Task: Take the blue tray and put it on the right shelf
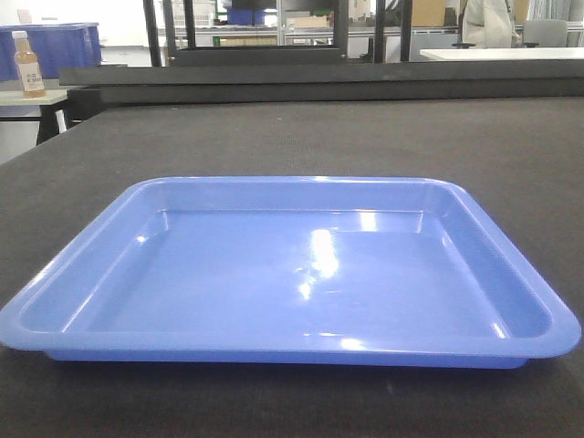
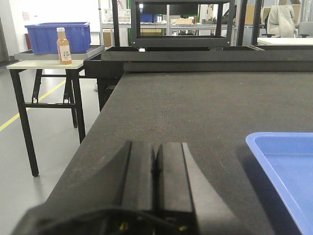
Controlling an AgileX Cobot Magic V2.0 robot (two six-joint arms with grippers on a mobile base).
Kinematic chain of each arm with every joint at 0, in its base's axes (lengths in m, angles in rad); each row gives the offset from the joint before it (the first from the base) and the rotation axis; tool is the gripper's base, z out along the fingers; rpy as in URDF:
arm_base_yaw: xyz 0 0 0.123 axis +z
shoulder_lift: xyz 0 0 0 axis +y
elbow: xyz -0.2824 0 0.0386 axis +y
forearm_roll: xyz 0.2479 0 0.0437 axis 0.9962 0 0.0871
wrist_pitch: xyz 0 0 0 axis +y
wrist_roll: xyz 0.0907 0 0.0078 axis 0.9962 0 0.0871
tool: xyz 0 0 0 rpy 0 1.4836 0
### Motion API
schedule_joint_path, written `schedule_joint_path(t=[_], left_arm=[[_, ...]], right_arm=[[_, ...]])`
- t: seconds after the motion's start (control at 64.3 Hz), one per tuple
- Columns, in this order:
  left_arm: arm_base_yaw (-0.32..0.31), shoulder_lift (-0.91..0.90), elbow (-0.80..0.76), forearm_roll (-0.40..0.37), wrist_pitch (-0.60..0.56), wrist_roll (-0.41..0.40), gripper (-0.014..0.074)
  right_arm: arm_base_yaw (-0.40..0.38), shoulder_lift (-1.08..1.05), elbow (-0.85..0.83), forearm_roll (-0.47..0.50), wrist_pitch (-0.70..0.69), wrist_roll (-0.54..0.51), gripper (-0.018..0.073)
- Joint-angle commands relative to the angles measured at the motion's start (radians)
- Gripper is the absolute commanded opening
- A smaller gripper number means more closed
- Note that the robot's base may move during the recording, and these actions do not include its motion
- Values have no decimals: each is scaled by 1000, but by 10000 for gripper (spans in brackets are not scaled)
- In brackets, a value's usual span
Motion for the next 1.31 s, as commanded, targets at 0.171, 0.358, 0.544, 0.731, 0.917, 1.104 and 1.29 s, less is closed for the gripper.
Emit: schedule_joint_path(t=[0.171, 0.358, 0.544, 0.731, 0.917, 1.104, 1.29], left_arm=[[2, -14, 29, 0, -83, -5, -48], [2, -14, 29, 0, -83, -5, -48], [2, -14, 29, 0, -83, -5, -48], [2, -14, 29, 0, -89, -5, -48], [2, -14, 12, 0, -267, -5, -48], [2, -3, -118, 2, -159, -5, -48], [2, 80, -327, 2, 156, -5, -48]], right_arm=[[-5, -21, -24, -6, -84, -6, 52], [-5, -21, -24, -6, -84, -6, 52], [-5, -21, -24, -6, -84, -6, 52], [-5, -21, -24, -6, -88, -6, 52], [-5, -21, -62, -6, -70, -6, 52], [-5, -9, -243, -6, 118, -6, 52], [-5, 114, -445, -6, 323, -6, 52]])
